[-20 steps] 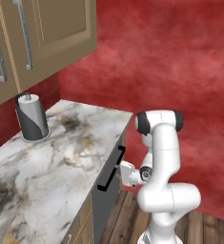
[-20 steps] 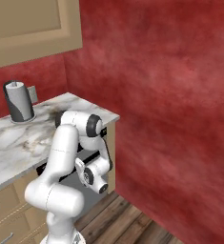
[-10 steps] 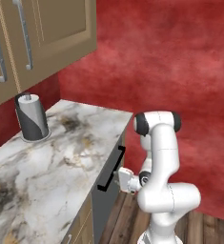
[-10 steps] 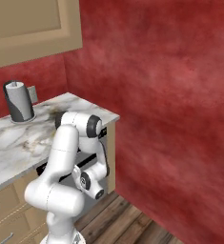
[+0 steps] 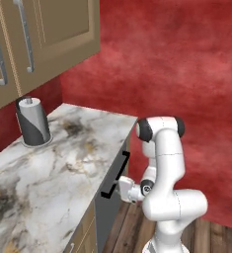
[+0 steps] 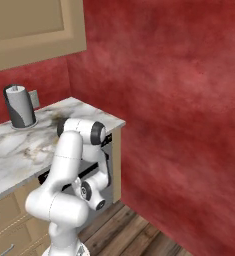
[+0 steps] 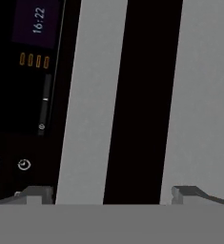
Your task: Open the dishwasher door and pull out the top rack.
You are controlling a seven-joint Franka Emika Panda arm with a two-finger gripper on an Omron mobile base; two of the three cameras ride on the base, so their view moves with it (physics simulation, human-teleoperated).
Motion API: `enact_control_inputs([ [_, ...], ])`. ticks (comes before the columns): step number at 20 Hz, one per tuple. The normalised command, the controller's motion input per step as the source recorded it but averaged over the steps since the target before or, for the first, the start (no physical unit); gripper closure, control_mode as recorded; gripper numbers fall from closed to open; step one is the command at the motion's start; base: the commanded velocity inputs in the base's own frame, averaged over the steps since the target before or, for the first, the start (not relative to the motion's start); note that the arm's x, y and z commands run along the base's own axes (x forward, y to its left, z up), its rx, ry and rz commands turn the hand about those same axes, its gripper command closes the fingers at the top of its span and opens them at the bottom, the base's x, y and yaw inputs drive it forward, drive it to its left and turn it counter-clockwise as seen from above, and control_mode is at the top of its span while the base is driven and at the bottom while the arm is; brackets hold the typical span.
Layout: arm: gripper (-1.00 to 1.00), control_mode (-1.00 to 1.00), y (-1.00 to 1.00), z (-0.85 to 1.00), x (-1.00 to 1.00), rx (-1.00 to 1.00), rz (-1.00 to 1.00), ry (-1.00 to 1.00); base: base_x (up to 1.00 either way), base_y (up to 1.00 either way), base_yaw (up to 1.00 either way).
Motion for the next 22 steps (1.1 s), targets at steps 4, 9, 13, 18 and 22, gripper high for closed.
enact_control_inputs([
  [4,-1.0,-1.0,0.16,-0.16,0.0,0.0,0.0,0.0,0.0,0.0,0.0],
  [9,-1.0,-1.0,0.13,-0.13,0.01,0.0,0.0,0.0,0.0,0.0,0.0],
  [13,-1.0,-1.0,0.2,-0.11,0.08,0.0,0.0,0.0,0.0,0.0,0.0],
  [18,1.0,-1.0,0.32,-0.15,0.27,0.0,0.0,0.0,0.0,0.0,0.0],
  [22,1.0,-1.0,0.2,-0.15,0.17,0.0,0.0,0.0,0.0,0.0,0.0],
])
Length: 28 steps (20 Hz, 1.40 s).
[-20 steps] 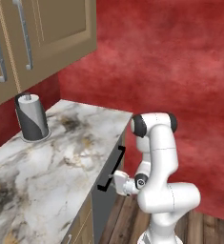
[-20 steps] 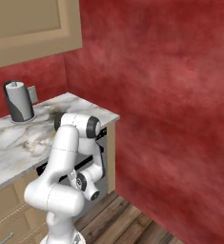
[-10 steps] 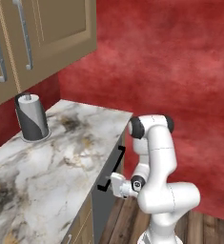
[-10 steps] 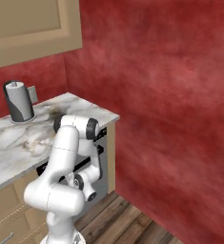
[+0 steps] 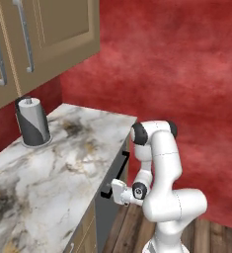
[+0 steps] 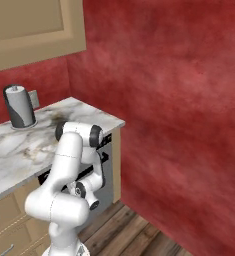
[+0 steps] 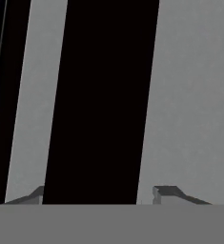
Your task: Open the dishwasher door and pull out the top rack.
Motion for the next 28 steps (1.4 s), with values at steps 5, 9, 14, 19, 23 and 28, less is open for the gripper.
enact_control_inputs([
  [5,1.0,-1.0,-0.3,-0.21,-0.12,0.0,0.0,0.0,0.0,0.0,0.0],
  [9,1.0,-1.0,-0.87,-0.27,-0.42,0.0,0.0,0.0,0.0,0.0,0.0],
  [14,1.0,-1.0,-0.99,-0.26,-0.4,0.0,0.0,0.0,0.0,0.0,0.0],
  [19,1.0,-1.0,-1.0,-0.21,-0.33,0.0,0.0,0.0,0.0,0.0,0.0],
  [23,1.0,-1.0,-1.0,-0.15,-0.25,0.0,0.0,0.0,0.0,0.0,0.0],
  [28,1.0,-1.0,-0.99,-0.08,-0.08,0.0,0.0,0.02,0.0,0.0,0.0],
])
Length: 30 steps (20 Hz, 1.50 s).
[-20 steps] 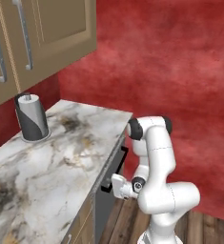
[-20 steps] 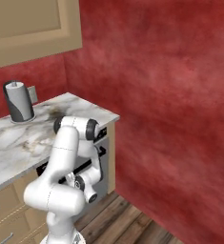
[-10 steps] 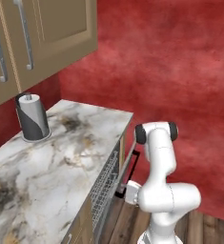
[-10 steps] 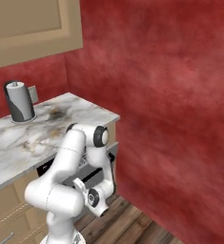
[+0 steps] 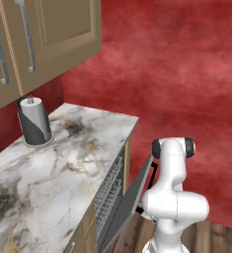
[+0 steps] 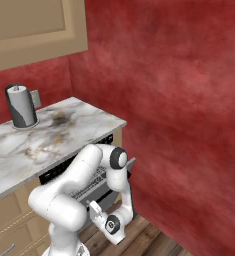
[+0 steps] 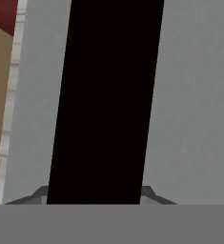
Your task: Open the dishwasher door and pull out the top rack.
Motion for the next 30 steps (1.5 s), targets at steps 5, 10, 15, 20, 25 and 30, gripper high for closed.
enact_control_inputs([
  [5,1.0,-1.0,-1.0,-0.11,-0.02,0.0,0.0,0.05,0.0,0.0,0.0],
  [10,1.0,-1.0,-0.98,-0.05,0.0,0.0,-0.02,0.02,0.0,0.0,0.0],
  [15,-1.0,-1.0,-0.93,0.0,0.0,-0.01,-0.05,0.0,0.0,0.0,0.0],
  [20,-1.0,-1.0,-0.93,0.0,0.0,-0.03,-0.09,0.0,0.0,0.0,0.0],
  [25,-1.0,-1.0,-1.0,0.0,0.0,-0.04,-0.13,0.0,0.0,0.0,0.0],
  [30,-1.0,-1.0,-1.0,0.06,0.0,-0.05,-0.16,0.0,0.0,0.0,0.0],
])
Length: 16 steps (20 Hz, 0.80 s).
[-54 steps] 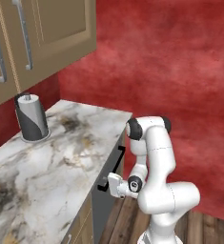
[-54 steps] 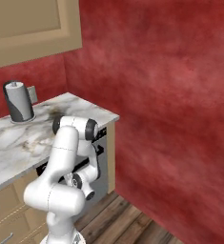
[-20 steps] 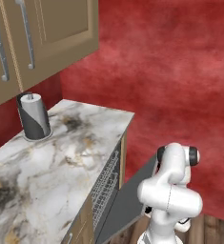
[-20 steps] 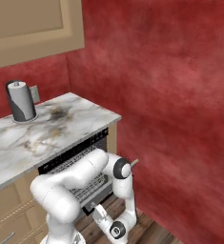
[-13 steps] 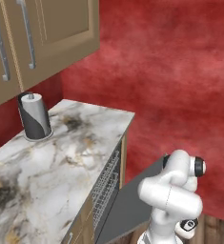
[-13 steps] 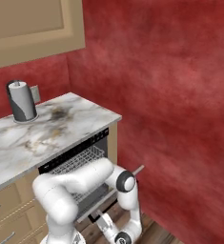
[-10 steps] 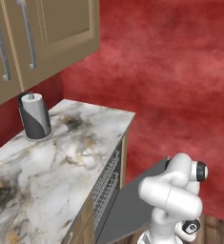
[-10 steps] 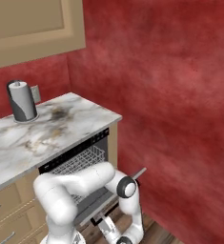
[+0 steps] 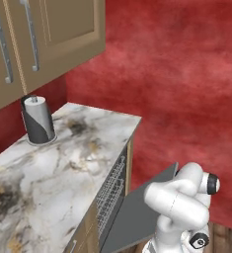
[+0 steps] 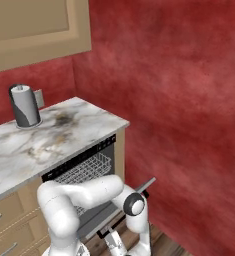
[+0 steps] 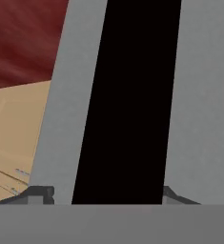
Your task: Open the dishwasher door and pull out the top rack.
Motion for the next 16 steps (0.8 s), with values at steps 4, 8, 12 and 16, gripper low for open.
enact_control_inputs([
  [4,-1.0,-1.0,-1.0,0.0,0.0,-0.11,-0.17,0.0,0.0,0.0,0.0],
  [8,-1.0,-1.0,-1.0,-0.11,0.0,-0.13,-0.18,0.05,0.0,0.0,0.0],
  [12,-1.0,-1.0,-1.0,0.01,0.0,-0.24,-0.18,0.02,0.0,0.0,0.0],
  [16,-1.0,-1.0,-0.84,0.76,-0.05,-0.32,-0.13,-0.01,0.0,0.0,0.0],
])
